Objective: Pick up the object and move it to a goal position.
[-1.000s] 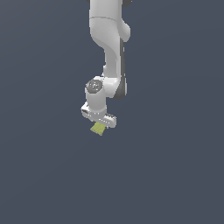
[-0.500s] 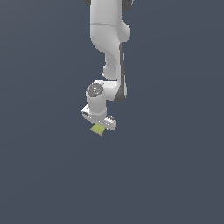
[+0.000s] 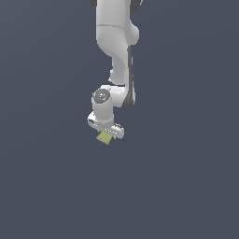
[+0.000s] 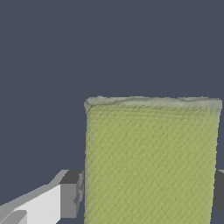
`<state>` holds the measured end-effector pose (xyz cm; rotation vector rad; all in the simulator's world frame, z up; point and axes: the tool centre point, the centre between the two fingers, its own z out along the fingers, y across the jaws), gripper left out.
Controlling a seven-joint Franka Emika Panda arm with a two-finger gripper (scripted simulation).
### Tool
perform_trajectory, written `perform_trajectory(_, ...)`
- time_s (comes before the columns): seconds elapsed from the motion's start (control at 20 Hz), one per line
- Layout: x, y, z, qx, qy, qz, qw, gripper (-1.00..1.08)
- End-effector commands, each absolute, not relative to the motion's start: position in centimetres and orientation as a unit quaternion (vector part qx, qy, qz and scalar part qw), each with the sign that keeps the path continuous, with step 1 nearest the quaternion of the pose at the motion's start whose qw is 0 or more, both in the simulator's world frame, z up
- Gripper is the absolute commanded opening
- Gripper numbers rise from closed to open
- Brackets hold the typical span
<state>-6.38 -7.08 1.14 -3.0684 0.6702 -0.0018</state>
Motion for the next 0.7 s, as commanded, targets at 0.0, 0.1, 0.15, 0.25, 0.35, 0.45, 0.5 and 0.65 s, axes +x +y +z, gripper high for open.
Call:
perform_trajectory(0.0, -6.3, -6.9, 1.3, -0.977, 0.213, -0.001, 0.0, -1.0)
perform_trajectory(0.1, -6.2, -6.3, 1.7, -0.977, 0.213, -0.001, 0.0, -1.0)
perform_trajectory(0.15, -6.1, -5.9, 1.9, -0.977, 0.213, -0.001, 0.0, -1.0)
perform_trajectory(0.25, -5.9, -5.0, 2.5, -0.977, 0.213, -0.001, 0.0, -1.0)
perform_trajectory(0.35, -5.7, -3.8, 3.3, -0.977, 0.213, -0.001, 0.0, -1.0)
perform_trajectory(0.45, -5.4, -2.3, 4.2, -0.977, 0.213, -0.001, 0.0, -1.0)
perform_trajectory(0.5, -5.3, -1.5, 4.7, -0.977, 0.213, -0.001, 0.0, -1.0)
perform_trajectory(0.65, -4.8, 1.2, 6.4, -0.977, 0.213, -0.001, 0.0, -1.0)
